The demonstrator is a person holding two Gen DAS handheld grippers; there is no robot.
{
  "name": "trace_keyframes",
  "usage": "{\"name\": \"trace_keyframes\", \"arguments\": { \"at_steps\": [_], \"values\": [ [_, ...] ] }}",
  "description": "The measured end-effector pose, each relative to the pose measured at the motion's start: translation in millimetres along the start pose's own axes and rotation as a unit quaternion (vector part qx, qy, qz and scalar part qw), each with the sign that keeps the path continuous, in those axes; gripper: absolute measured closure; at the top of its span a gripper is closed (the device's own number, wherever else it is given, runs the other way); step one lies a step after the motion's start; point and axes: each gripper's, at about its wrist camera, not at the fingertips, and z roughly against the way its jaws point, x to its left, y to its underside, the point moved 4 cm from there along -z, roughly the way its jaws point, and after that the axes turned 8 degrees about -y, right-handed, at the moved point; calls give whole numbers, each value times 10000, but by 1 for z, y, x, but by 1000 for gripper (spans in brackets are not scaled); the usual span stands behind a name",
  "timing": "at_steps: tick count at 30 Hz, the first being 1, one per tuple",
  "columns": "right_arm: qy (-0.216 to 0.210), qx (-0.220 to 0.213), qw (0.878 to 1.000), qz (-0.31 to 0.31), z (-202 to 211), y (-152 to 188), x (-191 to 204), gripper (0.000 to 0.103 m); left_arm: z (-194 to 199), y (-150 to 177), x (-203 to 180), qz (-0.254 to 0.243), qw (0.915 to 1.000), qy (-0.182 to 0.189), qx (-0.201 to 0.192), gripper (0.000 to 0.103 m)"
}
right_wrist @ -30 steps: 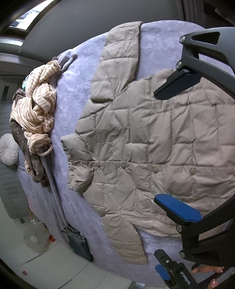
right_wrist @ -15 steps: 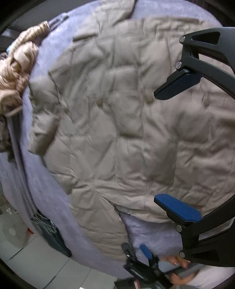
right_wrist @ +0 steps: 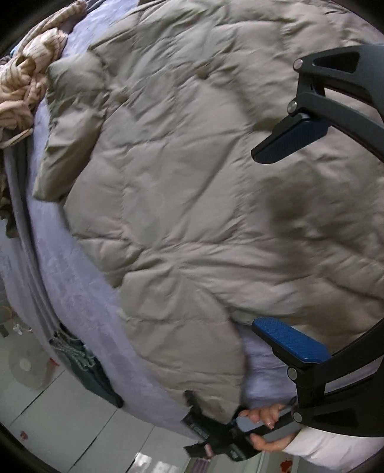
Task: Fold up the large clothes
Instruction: 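Grasp the coat's side edge and sleeve with the left tool and lift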
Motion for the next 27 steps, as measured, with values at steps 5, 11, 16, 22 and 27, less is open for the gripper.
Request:
{"name": "trace_keyframes", "arguments": {
  "at_steps": [5,11,16,22,27],
  "values": [
    [-466,-70,9985,-277,-27,-22,13,84,33,-3,-22,-663,9963,492,-256,94],
    [-1296,109,9894,-647,-70,-26,28,93,101,5,-74,-1621,9790,920,-821,94],
    [-1481,381,9848,-828,-106,-20,26,94,135,38,-159,-2421,9534,1560,-896,94],
    [-2005,584,9726,-1023,-93,-16,11,94,138,103,-267,-3291,9218,1927,-702,94],
    [-1632,136,9817,-974,-26,-9,-49,94,117,186,-345,-4197,8866,1895,-439,94]
  ]
}}
